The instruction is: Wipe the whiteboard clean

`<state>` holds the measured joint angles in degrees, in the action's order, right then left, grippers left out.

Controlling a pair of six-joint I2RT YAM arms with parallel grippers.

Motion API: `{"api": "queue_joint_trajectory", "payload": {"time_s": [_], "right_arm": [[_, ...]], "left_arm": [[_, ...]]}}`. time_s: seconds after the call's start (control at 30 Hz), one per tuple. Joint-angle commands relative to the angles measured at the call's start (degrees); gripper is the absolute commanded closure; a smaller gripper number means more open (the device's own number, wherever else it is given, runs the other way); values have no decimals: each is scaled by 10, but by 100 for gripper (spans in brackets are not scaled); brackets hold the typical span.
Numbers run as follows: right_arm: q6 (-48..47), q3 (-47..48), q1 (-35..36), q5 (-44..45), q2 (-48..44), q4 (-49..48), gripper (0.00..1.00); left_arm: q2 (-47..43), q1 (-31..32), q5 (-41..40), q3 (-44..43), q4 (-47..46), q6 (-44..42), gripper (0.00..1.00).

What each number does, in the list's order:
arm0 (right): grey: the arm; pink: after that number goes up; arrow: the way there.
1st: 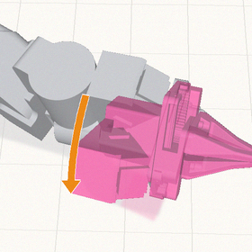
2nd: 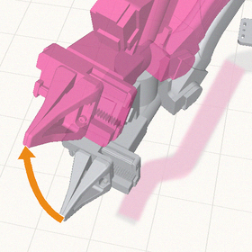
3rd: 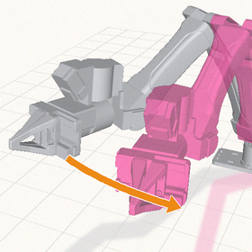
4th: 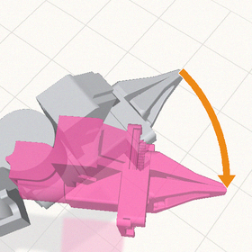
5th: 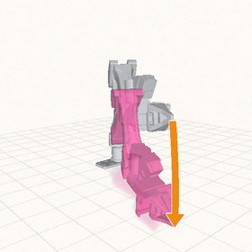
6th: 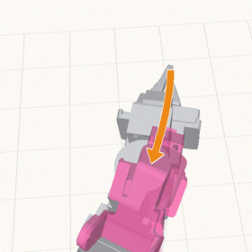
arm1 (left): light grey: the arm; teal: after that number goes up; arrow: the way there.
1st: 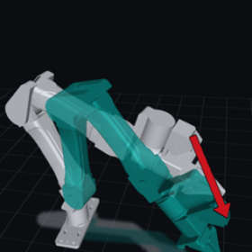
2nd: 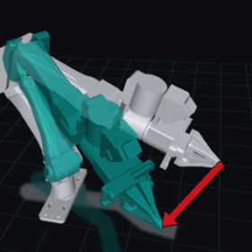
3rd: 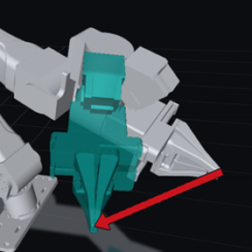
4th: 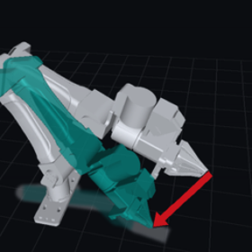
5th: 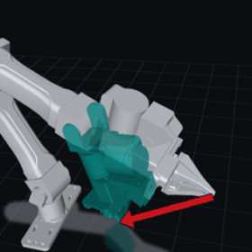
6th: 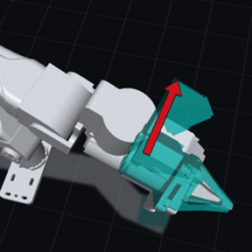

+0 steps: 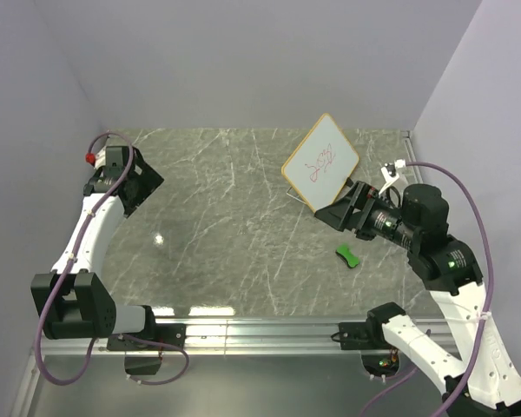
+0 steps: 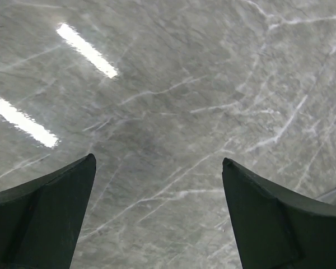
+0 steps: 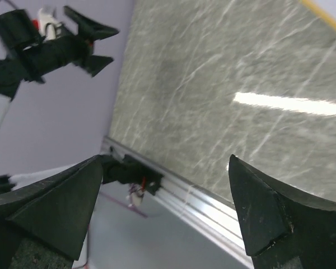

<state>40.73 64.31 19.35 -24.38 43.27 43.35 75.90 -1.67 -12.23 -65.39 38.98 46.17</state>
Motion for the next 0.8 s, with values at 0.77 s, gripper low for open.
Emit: {"api": "queue_joint_trajectory", "payload": {"time_s": [0.77], "right_arm": [[-95,-67,24,248,206,174,6]], "left_arm": [[-13,136,144,56,-136,-35,5]]}}
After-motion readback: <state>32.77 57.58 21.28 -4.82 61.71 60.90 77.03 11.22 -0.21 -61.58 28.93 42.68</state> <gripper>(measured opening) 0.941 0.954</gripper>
